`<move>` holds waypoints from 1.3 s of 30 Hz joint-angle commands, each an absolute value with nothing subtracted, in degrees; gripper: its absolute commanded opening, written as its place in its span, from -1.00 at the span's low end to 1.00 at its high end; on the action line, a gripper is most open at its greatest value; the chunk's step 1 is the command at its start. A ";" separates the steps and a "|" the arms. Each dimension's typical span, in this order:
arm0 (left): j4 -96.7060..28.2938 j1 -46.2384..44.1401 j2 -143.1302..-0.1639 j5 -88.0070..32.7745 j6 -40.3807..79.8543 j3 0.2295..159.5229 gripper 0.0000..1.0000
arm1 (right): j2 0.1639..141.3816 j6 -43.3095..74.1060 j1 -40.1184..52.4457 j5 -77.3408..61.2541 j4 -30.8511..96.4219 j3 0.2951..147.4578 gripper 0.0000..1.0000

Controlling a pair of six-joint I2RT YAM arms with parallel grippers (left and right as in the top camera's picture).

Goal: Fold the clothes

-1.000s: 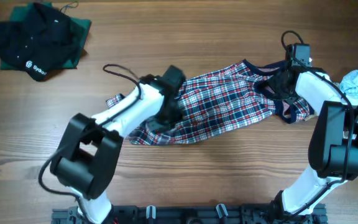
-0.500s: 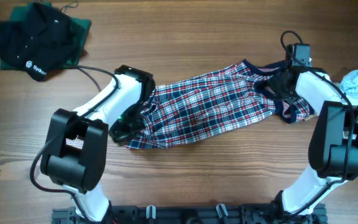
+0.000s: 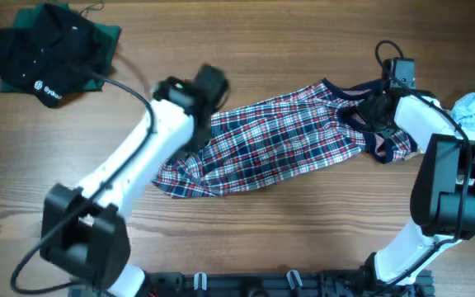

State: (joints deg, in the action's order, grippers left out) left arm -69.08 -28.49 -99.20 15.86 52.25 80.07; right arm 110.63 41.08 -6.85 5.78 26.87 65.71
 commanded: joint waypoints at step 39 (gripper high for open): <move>-75.83 -18.65 -117.27 10.20 44.10 73.12 -0.92 | 114.91 36.16 -7.20 1.21 26.94 62.65 -0.91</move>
State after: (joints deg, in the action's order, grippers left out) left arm -71.33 -20.97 -116.31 7.31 44.80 74.43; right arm 110.56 37.15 -7.11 4.93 26.72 65.60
